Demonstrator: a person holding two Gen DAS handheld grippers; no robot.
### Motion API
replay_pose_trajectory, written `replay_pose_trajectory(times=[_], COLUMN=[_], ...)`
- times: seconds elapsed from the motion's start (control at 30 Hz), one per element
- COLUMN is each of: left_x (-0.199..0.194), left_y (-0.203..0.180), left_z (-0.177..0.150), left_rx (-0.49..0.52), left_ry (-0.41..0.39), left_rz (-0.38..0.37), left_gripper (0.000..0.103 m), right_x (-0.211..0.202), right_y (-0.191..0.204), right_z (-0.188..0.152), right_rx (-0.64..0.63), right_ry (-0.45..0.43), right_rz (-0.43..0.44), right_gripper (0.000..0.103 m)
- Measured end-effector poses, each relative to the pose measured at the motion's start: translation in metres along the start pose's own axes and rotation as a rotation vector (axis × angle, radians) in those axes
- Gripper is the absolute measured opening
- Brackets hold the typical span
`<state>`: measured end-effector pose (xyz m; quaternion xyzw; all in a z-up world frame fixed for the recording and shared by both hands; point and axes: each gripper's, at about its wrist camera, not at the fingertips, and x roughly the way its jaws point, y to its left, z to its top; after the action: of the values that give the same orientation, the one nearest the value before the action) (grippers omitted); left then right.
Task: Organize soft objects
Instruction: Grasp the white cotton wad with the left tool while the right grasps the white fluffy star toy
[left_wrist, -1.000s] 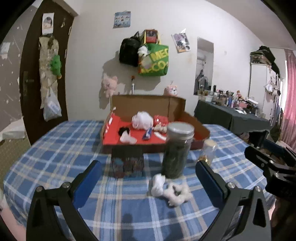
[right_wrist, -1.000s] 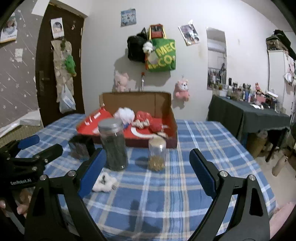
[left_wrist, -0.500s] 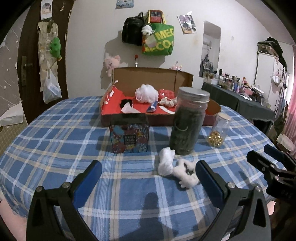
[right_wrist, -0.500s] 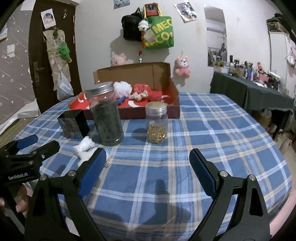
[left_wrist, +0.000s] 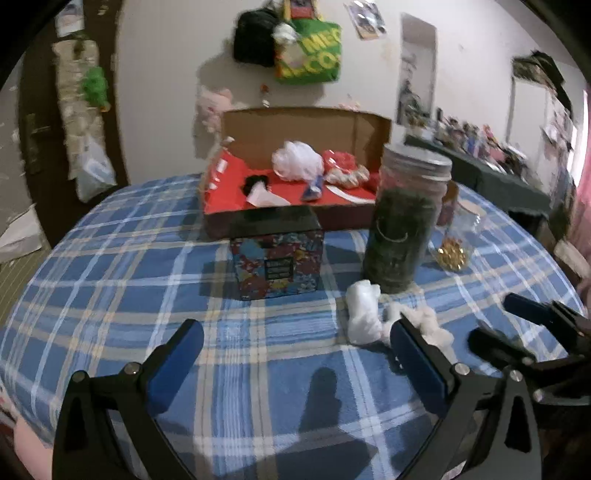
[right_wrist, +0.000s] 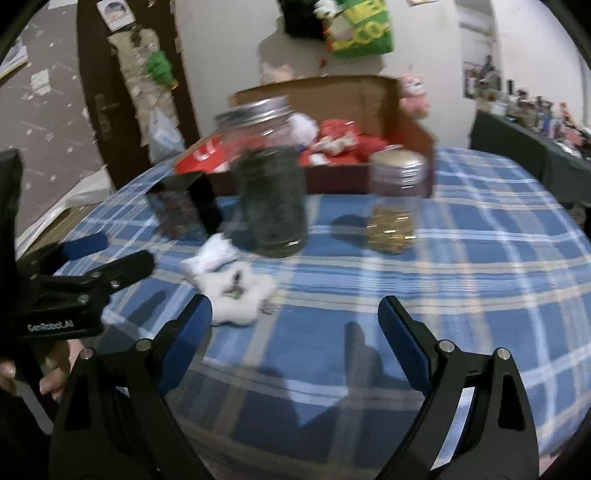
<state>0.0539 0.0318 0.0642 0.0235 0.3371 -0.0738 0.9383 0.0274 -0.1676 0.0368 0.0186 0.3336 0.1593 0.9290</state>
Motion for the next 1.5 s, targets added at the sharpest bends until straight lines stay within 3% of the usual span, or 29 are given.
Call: replay_pose_trajectory(times=[0.13, 0.33, 0.5, 0.63, 0.8, 0.93, 1.07, 1.13, 1.17, 1.2, 1.27, 1.3, 1.5], left_x=[0.013, 0.019, 0.023, 0.024, 0.029, 0.042, 0.055, 0.06, 0.064, 0.066, 0.069, 0.069, 0.061], left_y=[0.004, 0.014, 0.021, 0.019, 0.004, -0.009, -0.014, -0.017, -0.019, -0.021, -0.022, -0.022, -0.018], left_z=[0.008, 0.013, 0.014, 0.012, 0.014, 0.018, 0.021, 0.021, 0.021, 0.021, 0.02, 0.02, 0.02], left_rx=[0.052, 0.085, 0.084, 0.092, 0.129, 0.154, 0.147, 0.144, 0.143, 0.141, 0.127, 0.118, 0.071], left_ry=[0.067, 0.081, 0.092, 0.103, 0.12, 0.16, 0.205, 0.224, 0.233, 0.24, 0.245, 0.244, 0.245], left_rz=[-0.064, -0.057, -0.055, -0.085, -0.16, -0.181, -0.221, -0.245, -0.248, -0.253, -0.276, -0.286, -0.337], left_gripper=[0.103, 0.103, 0.103, 0.103, 0.102, 0.085, 0.069, 0.056, 0.042, 0.029, 0.019, 0.017, 0.015], right_x=[0.018, 0.039, 0.049, 0.039, 0.025, 0.027, 0.042, 0.05, 0.055, 0.058, 0.059, 0.058, 0.044], right_y=[0.013, 0.025, 0.025, -0.014, -0.034, -0.025, -0.008, -0.002, 0.002, 0.004, 0.006, 0.007, 0.006], right_z=[0.003, 0.006, 0.011, 0.012, 0.017, 0.024, 0.029, 0.029, 0.029, 0.028, 0.026, 0.025, 0.021], right_rx=[-0.023, -0.059, -0.085, -0.001, 0.005, -0.134, -0.246, -0.289, -0.304, -0.306, -0.298, -0.29, -0.246], right_ry=[0.068, 0.145, 0.175, 0.166, 0.147, 0.158, 0.193, 0.206, 0.218, 0.222, 0.23, 0.225, 0.159], right_rz=[0.084, 0.08, -0.03, -0.113, -0.001, 0.095, 0.117, 0.107, 0.11, 0.133, 0.185, 0.196, 0.242], right_gripper=[0.092, 0.092, 0.092, 0.092, 0.092, 0.092, 0.092, 0.092, 0.092, 0.089, 0.068, 0.051, 0.05])
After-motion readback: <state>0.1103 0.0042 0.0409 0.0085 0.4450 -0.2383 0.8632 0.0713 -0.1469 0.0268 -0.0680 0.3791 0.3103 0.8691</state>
